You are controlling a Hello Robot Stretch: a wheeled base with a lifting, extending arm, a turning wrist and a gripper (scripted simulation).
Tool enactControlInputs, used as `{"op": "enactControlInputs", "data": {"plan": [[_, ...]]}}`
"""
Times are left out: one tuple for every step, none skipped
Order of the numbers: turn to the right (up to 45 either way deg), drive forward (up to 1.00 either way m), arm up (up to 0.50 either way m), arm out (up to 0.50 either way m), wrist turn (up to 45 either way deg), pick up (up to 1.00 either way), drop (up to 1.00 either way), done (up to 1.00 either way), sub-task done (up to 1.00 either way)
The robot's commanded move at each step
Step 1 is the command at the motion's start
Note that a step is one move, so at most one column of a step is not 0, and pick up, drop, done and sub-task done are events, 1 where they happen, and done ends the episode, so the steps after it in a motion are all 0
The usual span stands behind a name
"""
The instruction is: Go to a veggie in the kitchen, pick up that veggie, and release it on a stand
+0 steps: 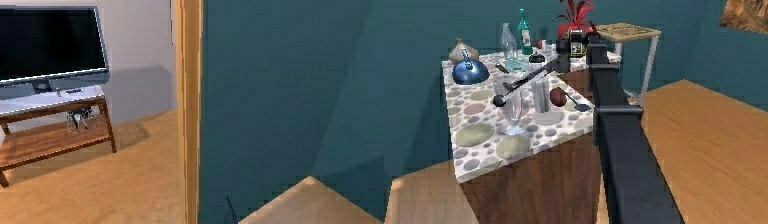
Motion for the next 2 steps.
{"op": "enactControlInputs", "data": {"plan": [[0.0,0.00,0.00,0.00,45.0,0.00,0.00,0.00,0.00],[0.0,0.00,0.00,0.00,33.0,0.00,0.00,0.00,0.00]]}}
